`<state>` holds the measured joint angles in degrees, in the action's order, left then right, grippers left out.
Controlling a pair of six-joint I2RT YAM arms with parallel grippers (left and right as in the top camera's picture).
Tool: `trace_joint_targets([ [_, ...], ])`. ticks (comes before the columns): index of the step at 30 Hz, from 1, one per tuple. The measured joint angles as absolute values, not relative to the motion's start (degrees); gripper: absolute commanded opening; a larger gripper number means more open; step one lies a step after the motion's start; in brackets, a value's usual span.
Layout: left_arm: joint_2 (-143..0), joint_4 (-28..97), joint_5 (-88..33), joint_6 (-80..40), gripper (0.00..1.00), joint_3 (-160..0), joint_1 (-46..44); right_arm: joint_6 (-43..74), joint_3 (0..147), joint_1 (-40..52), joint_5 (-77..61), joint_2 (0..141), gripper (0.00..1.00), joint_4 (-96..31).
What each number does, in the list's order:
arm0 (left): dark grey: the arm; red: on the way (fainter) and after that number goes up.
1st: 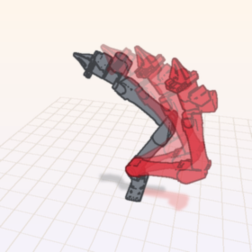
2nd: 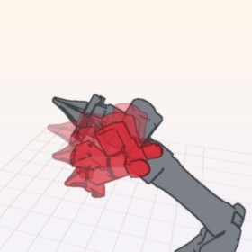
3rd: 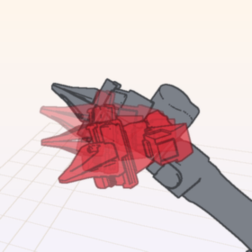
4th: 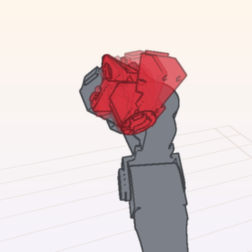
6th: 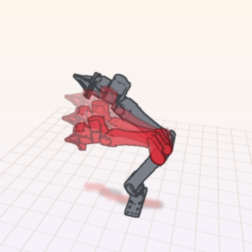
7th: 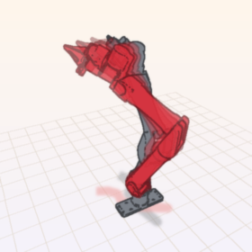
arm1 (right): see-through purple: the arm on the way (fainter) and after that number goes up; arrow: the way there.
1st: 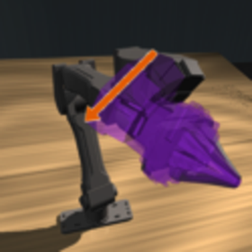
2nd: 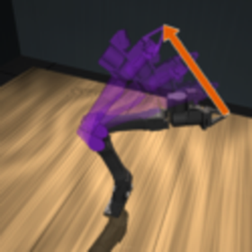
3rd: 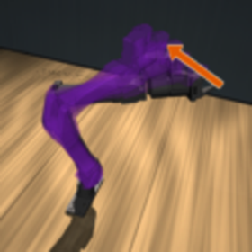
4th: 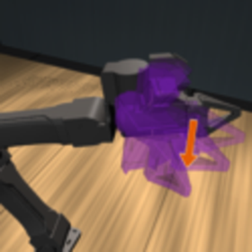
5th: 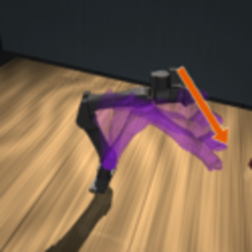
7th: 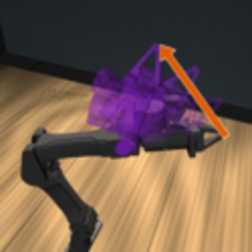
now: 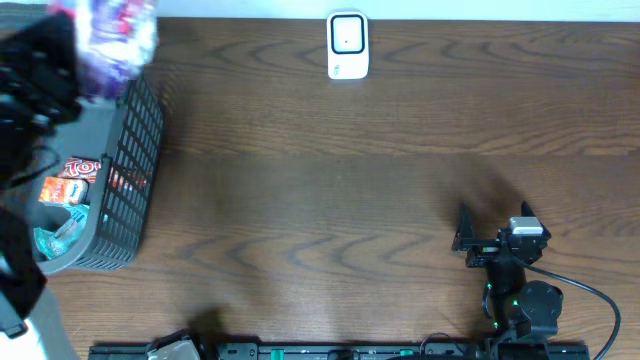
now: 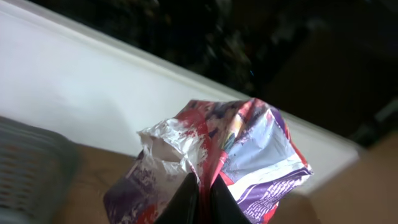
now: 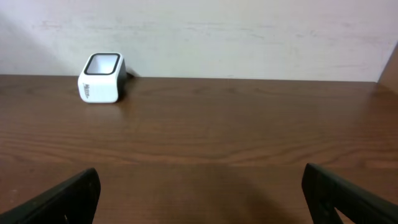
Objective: Scan the item barcode
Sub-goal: 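Lift the red-purple bag out and place it on the table centre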
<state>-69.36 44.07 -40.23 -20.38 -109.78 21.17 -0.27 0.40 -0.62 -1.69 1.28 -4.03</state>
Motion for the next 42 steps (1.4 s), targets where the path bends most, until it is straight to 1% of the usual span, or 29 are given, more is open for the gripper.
trace_joint_targets([
  [3, -70.43, 45.58, -40.42, -17.61, 0.07, -109.78, 16.27, -0.27, 0.4, -0.62, -1.69, 1.28, 0.99, -4.03],
  [9, -73.01, 46.11, -39.75, -14.52, 0.07, -109.78, 9.8, -0.27, 0.4, -0.62, -1.69, 1.28, 0.99, -4.03],
  [23, -84.23, 46.09, -36.73, -9.8, 0.07, -109.78, 0.69, -0.27, 0.4, -0.62, -1.69, 1.28, 0.99, -4.03],
  [31, -92.14, 46.06, -36.21, -2.04, 0.07, -109.78, -6.52, -0.27, 0.4, -0.62, -1.69, 1.28, 0.99, -4.03],
  [39, -101.6, 46.24, -23.94, 2.02, 0.07, -109.78, -12.78, -0.27, 0.4, -0.62, -1.69, 1.28, 0.99, -4.03],
  [42, -106.43, 44.99, -21.28, 2.94, 0.07, -109.78, -15.11, -0.27, 0.4, -0.62, -1.69, 1.28, 0.99, -4.03],
])
